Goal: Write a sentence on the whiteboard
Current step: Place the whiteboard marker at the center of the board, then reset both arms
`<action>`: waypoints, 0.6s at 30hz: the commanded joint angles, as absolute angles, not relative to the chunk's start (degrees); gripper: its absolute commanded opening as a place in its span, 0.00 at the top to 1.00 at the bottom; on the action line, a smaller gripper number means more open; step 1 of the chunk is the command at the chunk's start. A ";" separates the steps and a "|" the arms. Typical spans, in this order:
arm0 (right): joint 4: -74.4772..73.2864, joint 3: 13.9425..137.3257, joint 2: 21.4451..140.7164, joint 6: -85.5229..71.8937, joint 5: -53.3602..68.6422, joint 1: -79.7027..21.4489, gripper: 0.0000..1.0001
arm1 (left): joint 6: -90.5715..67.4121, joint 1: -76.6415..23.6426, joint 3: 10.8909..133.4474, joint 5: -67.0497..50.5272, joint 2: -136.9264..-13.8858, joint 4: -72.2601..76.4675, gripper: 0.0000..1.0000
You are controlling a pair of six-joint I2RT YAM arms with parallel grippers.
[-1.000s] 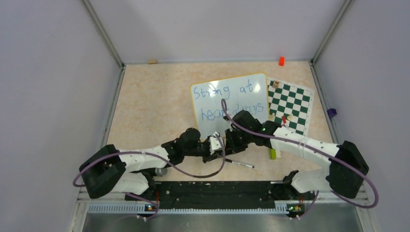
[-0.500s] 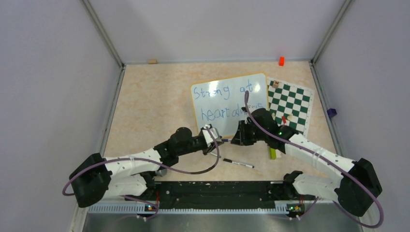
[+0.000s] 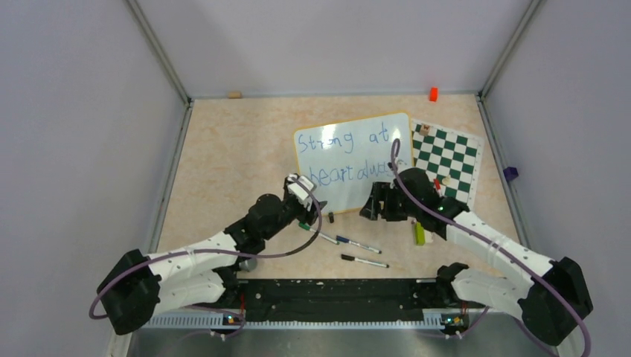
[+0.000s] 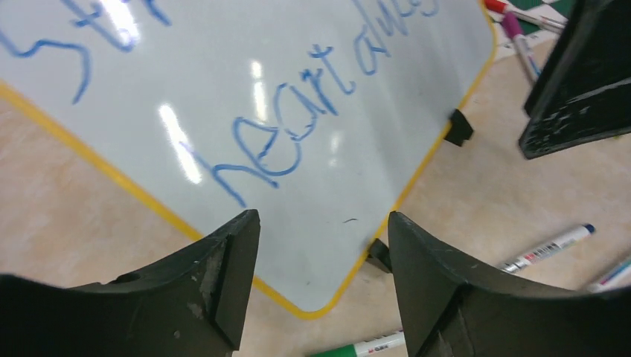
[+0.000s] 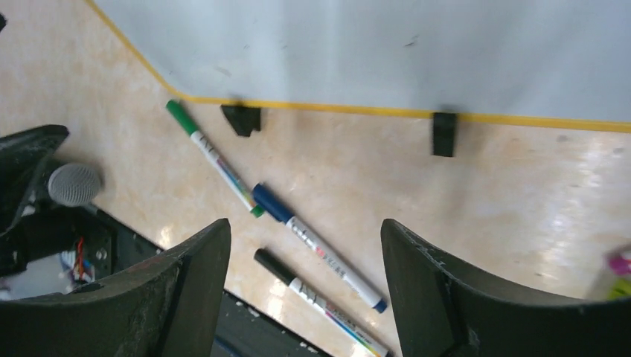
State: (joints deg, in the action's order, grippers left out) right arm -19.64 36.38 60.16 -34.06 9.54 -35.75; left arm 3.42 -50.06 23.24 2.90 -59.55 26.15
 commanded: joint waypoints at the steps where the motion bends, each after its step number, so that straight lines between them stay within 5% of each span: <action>1: -25.54 40.45 53.83 -31.27 -2.58 -32.05 0.28 | -2.18 -47.02 22.97 12.79 -55.34 24.97 0.30; 11: -22.73 36.38 43.04 -23.57 -40.23 -30.45 0.25 | -9.58 -35.82 16.96 18.90 -45.18 23.85 0.19; 18: 18.33 15.76 34.59 -1.73 -40.39 -28.11 0.36 | -13.05 -29.02 16.07 19.97 -46.04 23.00 0.19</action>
State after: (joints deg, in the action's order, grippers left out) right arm -8.34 24.40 38.33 -16.03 -35.94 -30.41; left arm -10.81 -30.33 16.64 17.93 -46.35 22.83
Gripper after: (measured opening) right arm 0.661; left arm 0.809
